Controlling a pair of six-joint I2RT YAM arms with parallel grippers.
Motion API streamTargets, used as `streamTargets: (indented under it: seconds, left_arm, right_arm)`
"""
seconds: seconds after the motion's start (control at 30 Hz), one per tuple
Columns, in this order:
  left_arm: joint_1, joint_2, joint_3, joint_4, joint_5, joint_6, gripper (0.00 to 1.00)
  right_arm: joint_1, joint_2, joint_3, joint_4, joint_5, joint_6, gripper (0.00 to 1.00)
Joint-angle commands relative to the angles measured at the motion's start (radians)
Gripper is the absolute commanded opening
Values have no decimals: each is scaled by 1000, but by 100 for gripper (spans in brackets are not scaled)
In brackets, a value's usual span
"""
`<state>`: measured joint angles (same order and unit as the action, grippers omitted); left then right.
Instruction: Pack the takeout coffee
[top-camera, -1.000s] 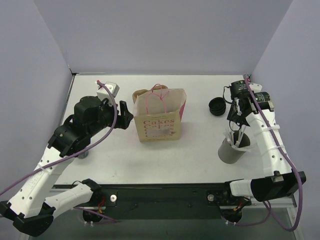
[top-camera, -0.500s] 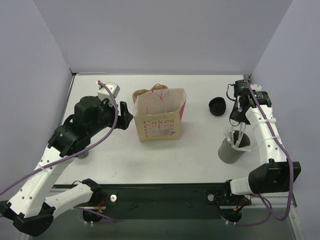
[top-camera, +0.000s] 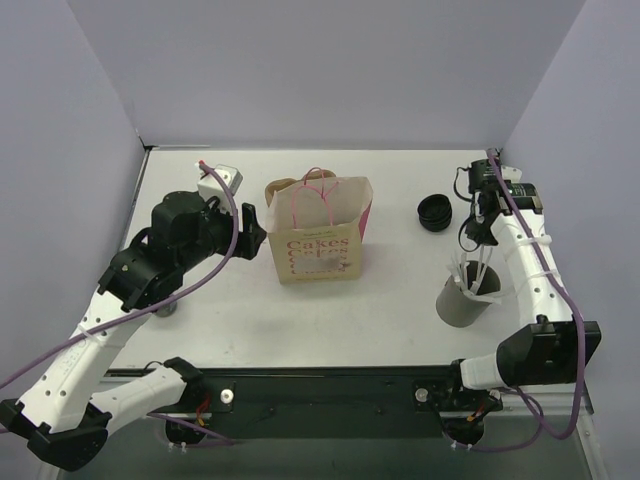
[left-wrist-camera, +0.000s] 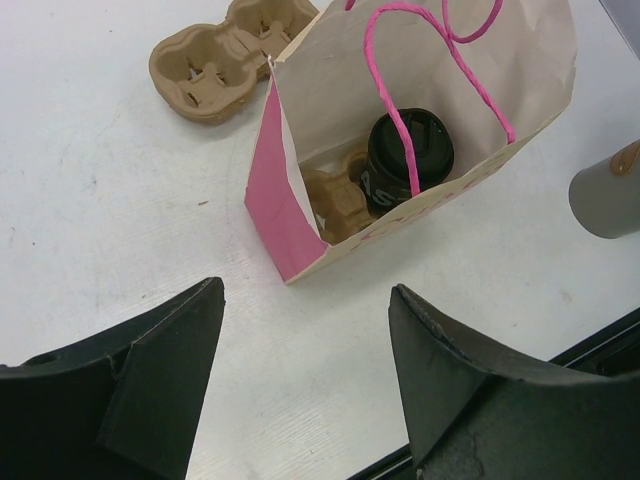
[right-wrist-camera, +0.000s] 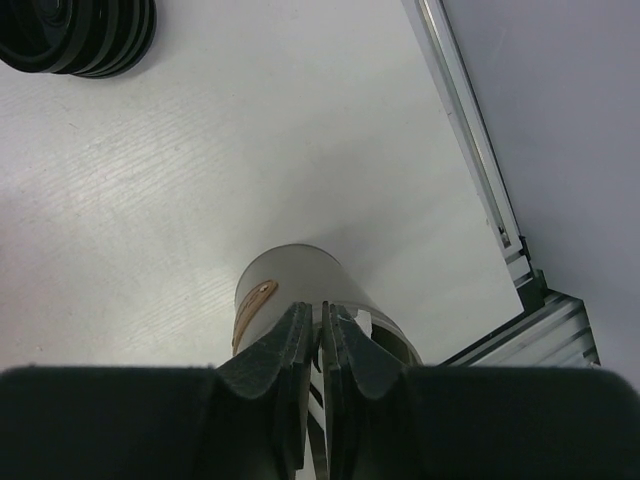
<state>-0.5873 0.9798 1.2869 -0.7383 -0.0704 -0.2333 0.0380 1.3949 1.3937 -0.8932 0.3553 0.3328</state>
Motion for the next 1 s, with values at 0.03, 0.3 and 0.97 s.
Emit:
streamTargets:
  seconds: [0.03, 0.3, 0.97]
  left_arm:
    - [6, 5, 15, 25, -9, 2, 77]
    - [6, 36, 40, 31, -23, 0, 76]
    - [4, 45, 88, 31, -39, 29, 76]
  right_arm:
    - [-7, -80, 7, -42, 8, -34, 5]
    - [-6, -102, 143, -151, 17, -32, 0]
    - [144, -47, 784, -123, 82, -86, 0]
